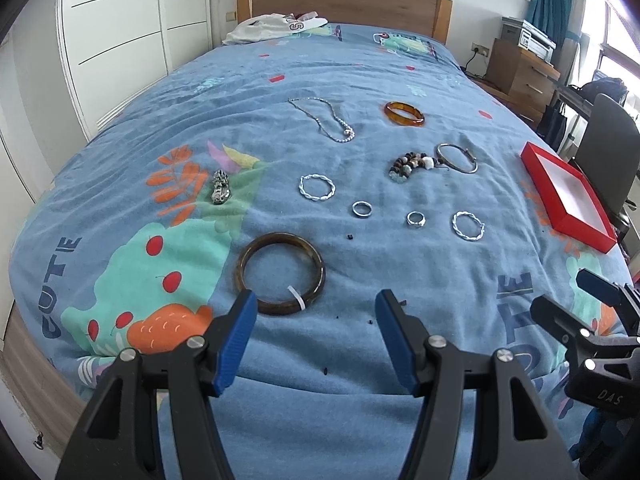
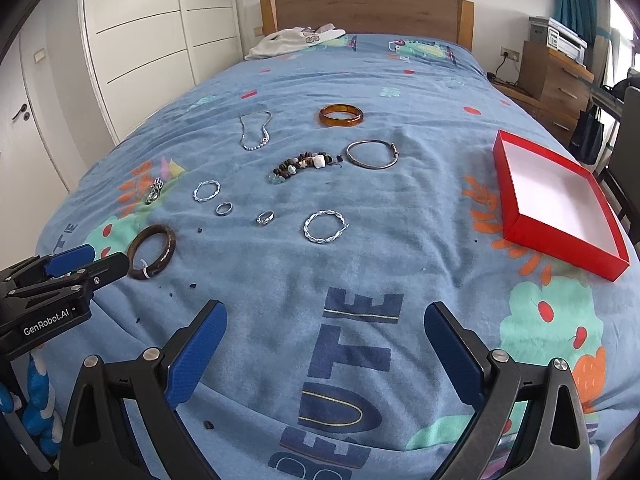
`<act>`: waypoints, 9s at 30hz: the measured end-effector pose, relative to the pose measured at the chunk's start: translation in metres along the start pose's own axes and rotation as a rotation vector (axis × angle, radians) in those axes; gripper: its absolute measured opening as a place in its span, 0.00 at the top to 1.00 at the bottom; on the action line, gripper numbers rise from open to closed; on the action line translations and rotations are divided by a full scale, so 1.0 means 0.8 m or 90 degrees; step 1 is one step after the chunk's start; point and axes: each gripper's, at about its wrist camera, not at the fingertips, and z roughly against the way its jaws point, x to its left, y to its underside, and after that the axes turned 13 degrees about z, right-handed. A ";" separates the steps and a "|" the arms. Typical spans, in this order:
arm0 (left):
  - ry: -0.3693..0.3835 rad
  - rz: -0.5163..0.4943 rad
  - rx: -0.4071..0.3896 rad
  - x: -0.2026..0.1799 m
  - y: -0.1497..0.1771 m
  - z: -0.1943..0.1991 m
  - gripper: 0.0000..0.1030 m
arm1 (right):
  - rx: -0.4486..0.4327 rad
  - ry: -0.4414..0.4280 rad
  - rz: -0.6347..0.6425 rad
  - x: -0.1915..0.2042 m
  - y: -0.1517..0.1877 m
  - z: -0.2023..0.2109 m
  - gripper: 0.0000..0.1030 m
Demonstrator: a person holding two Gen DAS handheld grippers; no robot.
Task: Organize jewelry
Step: 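Move the left tool toward the brown bangle while the right tool approaches a silver ring, then close the left tool on the brown bangle while the right tool grasps the silver ring, then carry the bangle in the left tool and ring in the right tool into the red box, then open the right tool to drop the ring while the left tool releases the bangle, then withdraw both tools from the box back toward the remaining jewelry, then grasp the silver watch with the left tool while the right tool grasps another silver ring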
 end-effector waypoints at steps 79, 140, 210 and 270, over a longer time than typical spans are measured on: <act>0.022 0.054 0.162 0.090 -0.053 -0.136 0.74 | -0.004 -0.182 0.024 0.028 -0.083 -0.134 0.55; 0.126 -0.066 0.046 -0.140 -0.057 0.009 0.92 | -0.086 0.035 -0.073 -0.221 0.039 0.066 0.81; 0.241 -0.190 0.111 -0.431 -0.053 -0.050 0.70 | 0.048 0.040 0.020 -0.363 0.021 0.055 0.52; -0.027 0.081 0.146 0.123 -0.148 -0.195 0.65 | 0.060 -0.289 0.127 0.064 -0.117 -0.192 0.68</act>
